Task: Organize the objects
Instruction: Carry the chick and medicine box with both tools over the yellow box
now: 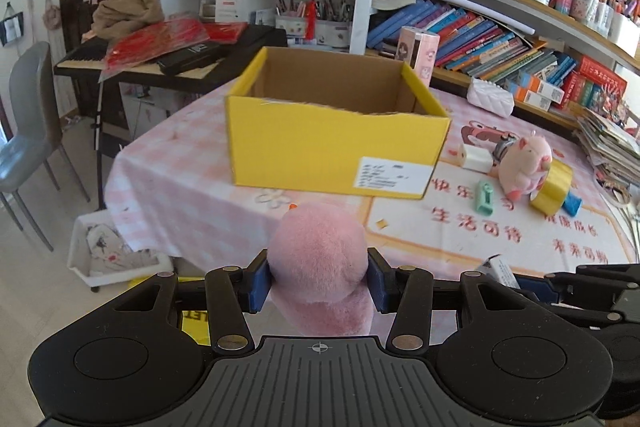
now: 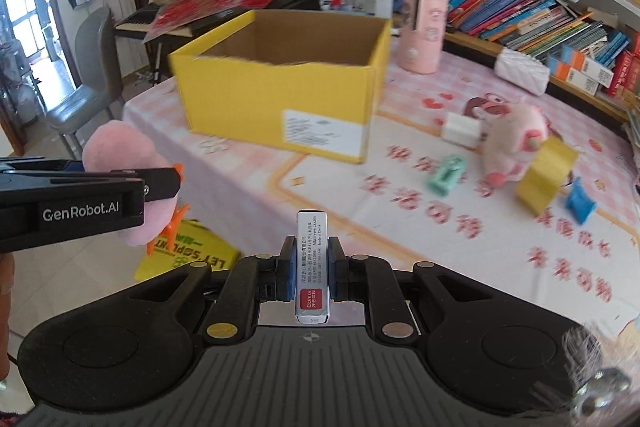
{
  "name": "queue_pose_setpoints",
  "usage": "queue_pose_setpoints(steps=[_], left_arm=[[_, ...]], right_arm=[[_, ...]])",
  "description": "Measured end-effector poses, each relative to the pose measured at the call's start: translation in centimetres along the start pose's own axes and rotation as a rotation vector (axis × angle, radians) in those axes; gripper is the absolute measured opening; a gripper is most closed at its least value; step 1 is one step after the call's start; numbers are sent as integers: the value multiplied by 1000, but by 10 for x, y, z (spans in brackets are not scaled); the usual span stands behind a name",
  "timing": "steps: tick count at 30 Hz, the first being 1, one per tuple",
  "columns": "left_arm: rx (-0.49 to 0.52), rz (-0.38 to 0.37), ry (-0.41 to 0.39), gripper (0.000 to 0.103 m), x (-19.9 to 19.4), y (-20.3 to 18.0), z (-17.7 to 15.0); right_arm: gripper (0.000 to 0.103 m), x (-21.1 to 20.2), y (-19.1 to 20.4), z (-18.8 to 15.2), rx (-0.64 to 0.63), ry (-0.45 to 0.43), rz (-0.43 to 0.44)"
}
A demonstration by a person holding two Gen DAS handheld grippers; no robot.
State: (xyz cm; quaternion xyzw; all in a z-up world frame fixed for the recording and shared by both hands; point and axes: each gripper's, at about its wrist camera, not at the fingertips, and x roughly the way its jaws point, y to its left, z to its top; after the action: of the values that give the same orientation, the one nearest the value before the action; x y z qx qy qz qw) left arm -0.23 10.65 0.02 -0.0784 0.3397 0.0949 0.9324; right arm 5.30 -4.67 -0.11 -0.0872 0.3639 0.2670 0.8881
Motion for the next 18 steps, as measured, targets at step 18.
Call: queue_pose_setpoints(steps=[18], left_arm=[[28,-55,-13,47,-25,63,-16]], right_arm=[[14,-5,79,-14,47,-8,-41]])
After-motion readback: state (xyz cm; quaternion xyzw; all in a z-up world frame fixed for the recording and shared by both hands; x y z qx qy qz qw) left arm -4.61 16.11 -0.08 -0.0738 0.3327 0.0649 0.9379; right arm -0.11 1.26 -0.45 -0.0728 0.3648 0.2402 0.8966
